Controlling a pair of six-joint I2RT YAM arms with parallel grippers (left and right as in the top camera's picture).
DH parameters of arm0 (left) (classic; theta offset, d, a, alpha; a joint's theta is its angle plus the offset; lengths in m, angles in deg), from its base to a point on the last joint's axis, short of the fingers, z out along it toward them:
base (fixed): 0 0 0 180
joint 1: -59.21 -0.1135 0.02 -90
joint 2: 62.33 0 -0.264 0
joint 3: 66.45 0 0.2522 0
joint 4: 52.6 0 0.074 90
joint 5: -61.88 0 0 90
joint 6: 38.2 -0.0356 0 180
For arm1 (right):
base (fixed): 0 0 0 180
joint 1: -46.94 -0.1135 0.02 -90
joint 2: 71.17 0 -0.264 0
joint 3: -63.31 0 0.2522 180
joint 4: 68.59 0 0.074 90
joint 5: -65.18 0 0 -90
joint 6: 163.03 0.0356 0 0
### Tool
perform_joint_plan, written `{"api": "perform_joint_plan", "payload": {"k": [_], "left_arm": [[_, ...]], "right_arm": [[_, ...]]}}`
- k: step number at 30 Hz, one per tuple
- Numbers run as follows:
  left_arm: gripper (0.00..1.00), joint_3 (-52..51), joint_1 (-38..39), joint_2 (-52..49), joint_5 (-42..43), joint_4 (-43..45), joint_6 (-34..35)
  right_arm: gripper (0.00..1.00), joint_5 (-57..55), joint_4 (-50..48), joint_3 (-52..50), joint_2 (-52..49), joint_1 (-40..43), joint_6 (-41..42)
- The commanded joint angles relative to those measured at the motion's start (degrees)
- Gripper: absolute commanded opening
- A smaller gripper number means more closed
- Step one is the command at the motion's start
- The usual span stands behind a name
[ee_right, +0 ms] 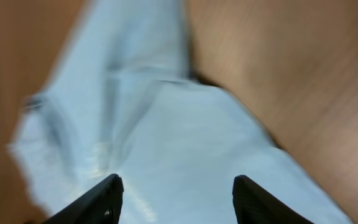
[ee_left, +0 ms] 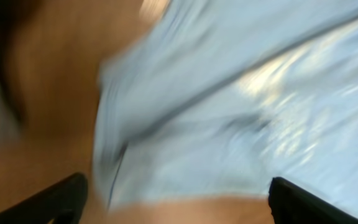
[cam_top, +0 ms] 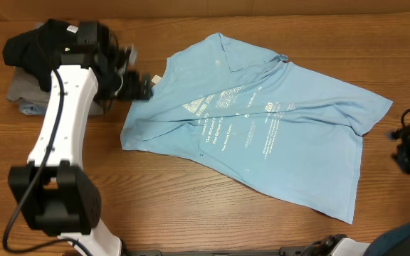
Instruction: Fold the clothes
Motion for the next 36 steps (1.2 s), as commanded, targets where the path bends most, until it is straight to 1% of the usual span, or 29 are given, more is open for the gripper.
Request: {"api": "perform_joint_plan", "payload": {"k": [1, 3, 4, 7, 8, 9, 11, 13, 16, 17, 21, 24, 26, 28, 29, 30, 32, 33, 35, 36], "left_arm": [[0.77, 1.4, 3.5, 1.5, 6.0, 7.2, -6.3], [0.72, 1.4, 5.7, 0.1, 0.9, 12.1, -6.2], [0.70, 1.4, 7.8, -2.3, -3.7, 16.3, -6.2], [0.72, 1.4, 9.9, -7.2, -6.8, 22.1, -7.5], [0.74, 1.4, 10.3, -8.9, -7.3, 24.1, -7.8], [0.78, 1.4, 10.6, -11.1, -7.7, 26.3, -7.8], [0.80, 1.4, 10.8, -14.4, -7.7, 29.5, -7.8], [0.80, 1.4, 10.8, -17.7, -7.7, 32.0, -7.8], [0.75, 1.4, 10.5, -21.9, -7.7, 34.1, -7.7], [0.74, 1.4, 10.5, -23.1, -9.0, 34.9, -7.7], [0.76, 1.4, 10.5, -25.6, -12.1, 36.9, -7.1], [0.72, 1.4, 10.5, -27.2, -12.6, 36.8, -6.0], [0.65, 1.4, 10.5, -28.8, -12.9, 36.3, -6.0], [0.52, 1.4, 10.4, -30.1, -13.7, 35.3, -5.9], [0.42, 1.4, 10.3, -30.4, -14.0, 34.7, -5.4], [0.29, 1.4, 10.1, -31.0, -14.9, 34.1, -4.6], [0.04, 1.4, 9.3, -31.1, -18.6, 32.7, -1.2], [0.04, 1.5, 8.6, -30.9, -22.1, 32.1, 2.3], [0.04, 2.2, 6.8, -30.2, -27.4, 30.1, 8.8], [0.04, 3.0, 5.1, -29.8, -28.7, 28.6, 12.4]], "right_arm": [[0.62, 12.9, -0.4, 3.6, 3.1, -0.1, -4.7], [0.63, 14.0, 0.1, 3.6, 3.7, -0.5, -5.0], [0.63, 13.9, 1.4, 3.6, 4.0, -1.6, -6.5], [0.64, 13.7, 2.9, 3.5, 4.0, -3.9, -9.2], [0.64, 13.7, 3.0, 3.5, 4.0, -4.7, -10.4], [0.64, 13.3, 2.9, 3.5, 4.0, -5.4, -11.1], [0.65, 11.4, 2.9, 3.5, 3.9, -6.5, -11.1], [0.67, 9.5, 3.1, 3.5, 3.8, -7.7, -11.1], [0.68, 7.6, 3.8, 3.5, 3.8, -9.3, -11.1], [0.68, 6.7, 3.9, 3.5, 3.8, -9.9, -11.1], [0.70, 3.0, 4.0, 3.4, 3.8, -11.7, -11.1], [0.70, 2.2, 3.9, 3.0, 3.8, -12.5, -11.1], [0.70, 1.8, 3.9, 2.8, 3.7, -12.7, -11.1], [0.70, 1.2, 3.7, 2.8, 3.6, -12.7, -11.1], [0.71, 0.7, 3.4, 2.8, 3.5, -12.7, -11.1], [0.71, -0.1, 2.7, 2.8, 3.5, -12.7, -11.0], [0.76, -1.3, 1.6, 2.8, 3.2, -12.7, -10.9], [0.78, -2.2, 0.8, 2.8, 2.9, -12.7, -10.7], [0.78, -2.9, -0.7, 2.8, 2.0, -12.7, -9.9], [0.78, -2.9, -1.6, 2.8, 1.3, -12.7, -9.0]]}}
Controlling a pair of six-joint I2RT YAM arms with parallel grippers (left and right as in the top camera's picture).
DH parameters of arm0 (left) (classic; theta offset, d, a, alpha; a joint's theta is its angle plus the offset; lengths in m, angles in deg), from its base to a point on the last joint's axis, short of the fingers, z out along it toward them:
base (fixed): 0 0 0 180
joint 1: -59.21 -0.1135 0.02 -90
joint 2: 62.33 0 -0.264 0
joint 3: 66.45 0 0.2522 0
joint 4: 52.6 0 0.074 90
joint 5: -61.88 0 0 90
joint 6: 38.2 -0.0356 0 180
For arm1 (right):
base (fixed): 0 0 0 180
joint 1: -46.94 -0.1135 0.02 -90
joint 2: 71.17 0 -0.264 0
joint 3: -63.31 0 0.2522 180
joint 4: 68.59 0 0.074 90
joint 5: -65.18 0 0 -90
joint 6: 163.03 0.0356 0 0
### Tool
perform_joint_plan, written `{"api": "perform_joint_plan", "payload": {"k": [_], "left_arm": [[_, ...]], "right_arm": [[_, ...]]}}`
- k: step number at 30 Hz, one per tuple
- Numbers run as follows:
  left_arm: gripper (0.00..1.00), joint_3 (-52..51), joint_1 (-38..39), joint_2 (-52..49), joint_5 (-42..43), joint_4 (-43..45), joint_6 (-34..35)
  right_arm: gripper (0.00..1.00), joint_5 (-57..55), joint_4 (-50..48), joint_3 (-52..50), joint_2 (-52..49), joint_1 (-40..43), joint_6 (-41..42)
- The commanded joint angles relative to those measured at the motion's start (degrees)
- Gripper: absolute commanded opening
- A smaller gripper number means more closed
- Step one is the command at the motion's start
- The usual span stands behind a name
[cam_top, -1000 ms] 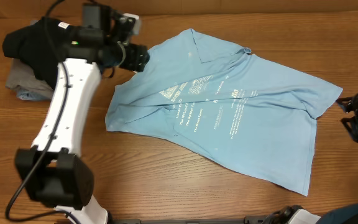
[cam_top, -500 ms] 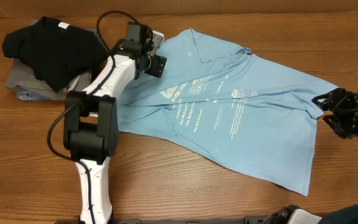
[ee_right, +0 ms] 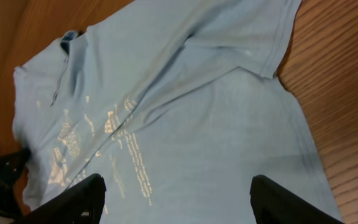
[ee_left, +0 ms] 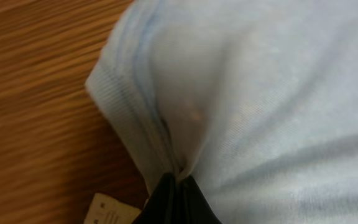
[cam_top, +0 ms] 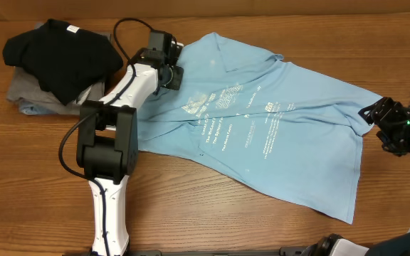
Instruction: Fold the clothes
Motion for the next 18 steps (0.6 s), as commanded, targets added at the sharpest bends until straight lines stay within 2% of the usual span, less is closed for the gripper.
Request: {"api": "perform_joint_plan", "payload": {"k": [1, 5, 7, 9, 13, 18], "left_arm": [[0.04, 1.0, -6.6, -1.9, -11.6, -4.6, 13.5], [0.04, 4.5, -11.8, -0.9, -2.0, -7.1, 15.3], [0.05, 6.1, -13.2, -0.8, -0.3, -8.7, 15.7], [0.13, 7.8, -14.0, -0.5, -0.3, -10.7, 16.9], [0.39, 10.7, -14.1, 0.8, 4.4, -11.8, 14.1], [0.46, 13.3, -13.6, 4.0, 8.1, -12.5, 12.1]], "right_arm": [[0.78, -2.1, -2.3, 0.1, -2.2, -0.3, 1.8], [0.75, -2.7, -5.4, 0.1, -7.0, -1.0, 2.1], [0.73, -3.7, -6.9, 0.1, -9.4, -1.5, 2.1], [0.70, -5.2, -8.3, 0.1, -12.4, -2.1, 2.1], [0.64, -5.6, -7.9, 0.1, -18.3, -3.1, 2.1], [0.64, -5.6, 0.9, 0.1, -23.4, -5.4, 1.8]]}}
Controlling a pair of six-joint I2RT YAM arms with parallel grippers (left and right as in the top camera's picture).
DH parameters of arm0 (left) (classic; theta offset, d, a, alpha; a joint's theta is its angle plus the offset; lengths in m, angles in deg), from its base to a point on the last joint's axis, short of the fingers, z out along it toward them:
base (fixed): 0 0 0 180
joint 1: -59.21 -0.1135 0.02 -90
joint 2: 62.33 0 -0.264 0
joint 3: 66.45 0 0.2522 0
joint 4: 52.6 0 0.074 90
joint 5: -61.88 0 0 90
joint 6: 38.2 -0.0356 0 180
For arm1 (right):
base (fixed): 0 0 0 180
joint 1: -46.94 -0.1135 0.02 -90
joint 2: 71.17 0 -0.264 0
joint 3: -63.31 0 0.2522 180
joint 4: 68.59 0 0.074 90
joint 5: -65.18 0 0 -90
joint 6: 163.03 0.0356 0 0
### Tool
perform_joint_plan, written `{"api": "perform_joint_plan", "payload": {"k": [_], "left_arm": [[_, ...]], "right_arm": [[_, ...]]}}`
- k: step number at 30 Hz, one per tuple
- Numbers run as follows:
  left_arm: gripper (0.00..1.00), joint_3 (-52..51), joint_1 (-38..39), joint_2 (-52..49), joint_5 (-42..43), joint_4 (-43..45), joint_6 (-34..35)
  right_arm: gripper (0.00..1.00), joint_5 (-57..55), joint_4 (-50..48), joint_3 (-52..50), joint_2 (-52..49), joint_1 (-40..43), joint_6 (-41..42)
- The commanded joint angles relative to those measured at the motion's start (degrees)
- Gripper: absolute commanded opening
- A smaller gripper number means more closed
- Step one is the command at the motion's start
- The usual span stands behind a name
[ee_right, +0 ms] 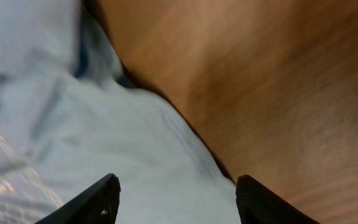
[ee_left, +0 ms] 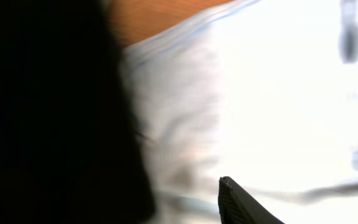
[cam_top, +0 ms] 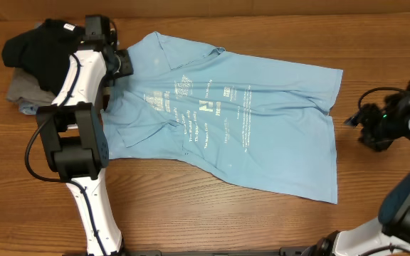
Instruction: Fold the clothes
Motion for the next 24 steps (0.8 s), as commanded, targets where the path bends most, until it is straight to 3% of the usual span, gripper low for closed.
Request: {"api": "perform_joint_plan", "payload": {"k": [1, 6, 12, 22, 23, 24], "left_arm": [[0.46, 3.8, 0.6, 5.1, 3.8, -1.1, -1.7], [0.48, 6.3, 0.6, 11.4, 3.8, -5.0, -2.8], [0.50, 6.3, 0.8, 21.6, 3.7, -11.5, -6.9], [0.63, 6.3, 0.6, 33.4, -0.3, -27.2, -8.5], [0.65, 6.3, 0.6, 33.7, -0.3, -28.6, -8.5], [0.66, 6.3, 0.6, 34.0, -0.3, -30.7, -8.5]], "right_arm": [[0.65, -0.6, 5.2, 0.1, -2.1, -2.3, -0.5], [0.68, -7.8, 13.5, -0.3, -2.4, -5.4, 3.8], [0.71, -12.3, 13.7, -5.9, -2.4, -5.5, 7.9], [0.63, -10.0, 4.5, -21.9, -2.3, -5.5, 10.4], [0.59, -10.0, 3.0, -23.0, -2.3, -5.4, 11.1], [0.49, -9.9, 1.9, -23.6, -2.3, -5.2, 12.6]]}}
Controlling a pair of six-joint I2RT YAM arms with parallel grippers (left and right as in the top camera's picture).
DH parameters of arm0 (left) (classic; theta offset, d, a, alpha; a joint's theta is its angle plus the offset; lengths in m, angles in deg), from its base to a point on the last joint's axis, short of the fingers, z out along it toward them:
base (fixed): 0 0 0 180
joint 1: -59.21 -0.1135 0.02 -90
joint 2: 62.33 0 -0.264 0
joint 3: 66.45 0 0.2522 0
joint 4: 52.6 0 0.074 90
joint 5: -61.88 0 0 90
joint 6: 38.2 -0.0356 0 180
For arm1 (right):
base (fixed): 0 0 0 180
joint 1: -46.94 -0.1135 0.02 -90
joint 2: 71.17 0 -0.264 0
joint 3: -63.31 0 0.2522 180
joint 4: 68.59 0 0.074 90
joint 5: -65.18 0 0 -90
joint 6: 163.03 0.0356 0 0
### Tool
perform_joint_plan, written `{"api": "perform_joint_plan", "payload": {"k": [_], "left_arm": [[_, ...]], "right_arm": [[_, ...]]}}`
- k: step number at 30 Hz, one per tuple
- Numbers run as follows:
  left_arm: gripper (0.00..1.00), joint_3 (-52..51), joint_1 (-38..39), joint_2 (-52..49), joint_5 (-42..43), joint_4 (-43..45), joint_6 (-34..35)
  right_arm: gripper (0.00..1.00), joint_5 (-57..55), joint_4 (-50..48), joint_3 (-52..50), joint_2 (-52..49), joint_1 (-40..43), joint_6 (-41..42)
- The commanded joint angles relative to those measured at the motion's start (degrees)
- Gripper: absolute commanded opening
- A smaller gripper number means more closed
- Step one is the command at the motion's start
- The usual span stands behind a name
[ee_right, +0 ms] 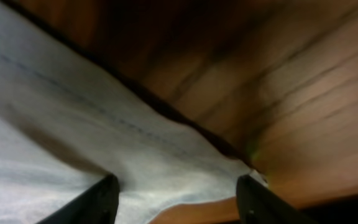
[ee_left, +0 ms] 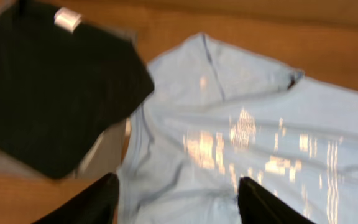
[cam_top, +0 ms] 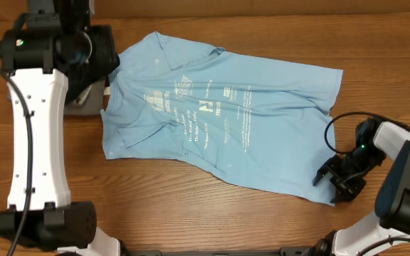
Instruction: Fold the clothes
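A light blue polo shirt point(cam_top: 219, 117) lies spread on the wooden table, collar at the upper left and white print facing up. My left gripper point(ee_left: 179, 208) hangs open high above the shirt's collar side and holds nothing. In the left wrist view the shirt point(ee_left: 241, 130) lies below it. My right gripper point(cam_top: 339, 178) is down at the shirt's lower right hem corner. It is open, and the hem corner point(ee_right: 166, 180) lies between its fingers.
A black garment point(ee_left: 48, 93) lies folded on a grey one point(ee_left: 98, 155) at the table's back left, right beside the shirt's left sleeve. In the overhead view my left arm point(cam_top: 34, 121) covers most of that pile. Bare wood point(cam_top: 191, 213) runs along the front.
My left gripper was low at the shirt's left shoulder beside the black pile and is now raised high and open. My right gripper went from beside the right sleeve to the lower hem corner.
The shirt first lay skewed toward the right, with my left gripper open near its collar. Then the left gripper was shut on the collar-side edge. After that the shirt lay further left and straighter. Now the left gripper has let go, and the right is at the hem corner.
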Motion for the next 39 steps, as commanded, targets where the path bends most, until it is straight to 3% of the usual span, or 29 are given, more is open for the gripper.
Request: {"api": "perform_joint_plan", "payload": {"k": [1, 3, 4, 9, 15, 19, 23, 29, 39], "left_arm": [[0.66, 0.5, -0.1, 1.1, -1.2, -4.3, -1.3], [0.66, 0.5, -0.1, 1.0, -1.4, -7.5, -1.3], [0.66, 0.5, -0.1, 1.0, -1.6, -8.7, -1.3], [0.64, 0.5, -0.1, 1.0, -1.6, -13.9, -1.3], [0.64, 0.3, -0.1, 1.0, -1.7, -20.3, -1.3], [0.63, -2.7, 0.1, 1.0, 0.4, -22.2, -1.2], [0.62, -12.0, 0.1, 1.0, 4.2, -20.2, -1.3], [0.68, -31.3, 1.3, 1.0, 10.4, -8.7, -0.3], [0.69, -59.9, 4.9, 1.0, 14.2, 14.1, 0.8]], "right_arm": [[0.32, -2.4, -4.6, -3.7, -0.7, 0.5, 6.1], [0.06, -3.2, -5.1, -2.6, -0.7, 1.8, 8.1], [0.04, -4.9, -4.6, -1.7, -0.7, 2.9, 10.1], [0.04, -13.2, 2.0, 4.5, -0.5, 10.7, 17.0], [0.04, -15.7, 5.3, 8.8, 1.2, 17.6, 15.7], [0.33, -15.5, 5.0, 9.0, 2.2, 17.8, 13.4], [0.58, -5.9, 2.9, 11.2, 5.4, 17.8, 6.1], [0.69, 6.3, 3.2, 15.5, 12.5, 17.8, -2.4], [0.71, 11.2, 3.9, 16.1, 21.7, 17.8, -3.0]]}}
